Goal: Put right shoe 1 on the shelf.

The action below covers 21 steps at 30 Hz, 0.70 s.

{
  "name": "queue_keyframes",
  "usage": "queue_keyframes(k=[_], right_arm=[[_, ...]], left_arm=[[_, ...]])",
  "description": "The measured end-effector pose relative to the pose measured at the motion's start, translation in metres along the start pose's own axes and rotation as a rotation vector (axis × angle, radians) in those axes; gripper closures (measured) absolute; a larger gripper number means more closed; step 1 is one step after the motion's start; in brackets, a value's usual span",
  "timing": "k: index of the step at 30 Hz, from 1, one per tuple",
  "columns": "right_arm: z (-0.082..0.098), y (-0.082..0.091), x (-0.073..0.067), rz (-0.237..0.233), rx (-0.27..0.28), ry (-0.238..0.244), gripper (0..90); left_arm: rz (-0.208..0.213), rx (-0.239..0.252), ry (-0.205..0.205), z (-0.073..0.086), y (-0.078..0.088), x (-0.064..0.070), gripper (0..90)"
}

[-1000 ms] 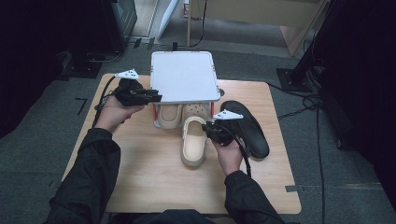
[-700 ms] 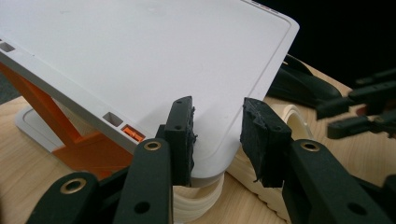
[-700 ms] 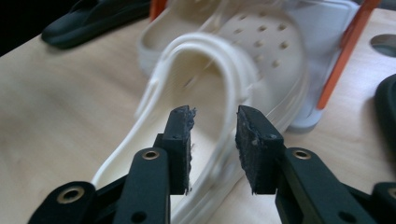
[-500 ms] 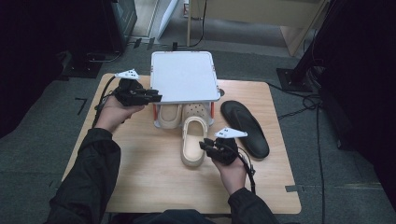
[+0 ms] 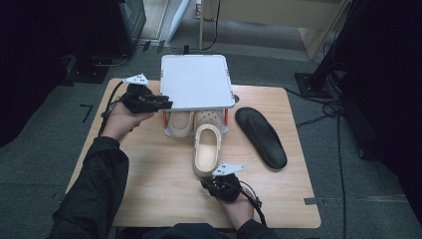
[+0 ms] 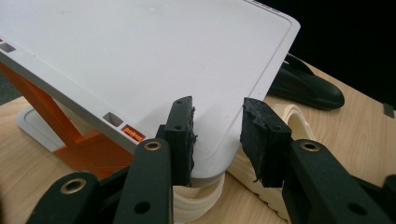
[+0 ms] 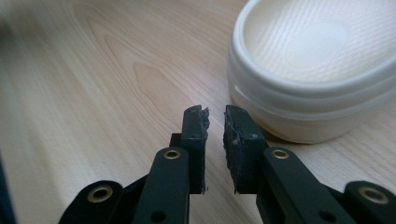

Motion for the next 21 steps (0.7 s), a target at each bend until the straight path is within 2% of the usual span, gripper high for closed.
queue_keyframes(k=[3,4,7,16,21], right_arm=[[0.002,-0.009,0.003,0.010,-0.021,0.009,78.4],[0.001,-0.011,0.004,0.020,-0.023,0.014,81.0],[-0.002,-0.010,0.006,0.049,-0.029,0.040,81.5],[-0.022,-0.007,0.012,0.081,0.027,0.077,81.3],[-0.030,-0.012,0.019,0.101,0.024,0.086,80.9]], left_arm=[[0.000,-0.001,-0.001,0.000,0.000,0.000,64.9],[0.000,-0.001,-0.001,0.000,0.000,0.000,64.9],[0.001,-0.001,-0.002,0.000,0.000,-0.001,65.1],[-0.002,-0.001,-0.004,0.000,0.000,0.000,65.4],[-0.002,0.000,-0.002,0.000,0.000,0.000,65.4]])
Point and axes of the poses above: each handheld gripper's, and its own axes: y roughly backward along the jaws, z roughly out of its underside, x roughly to its right, the point moved 1 cm from there along -y, roughly forward along the jaws, and after that the axes turned 7 degrees about x, right-handed, at the moved point
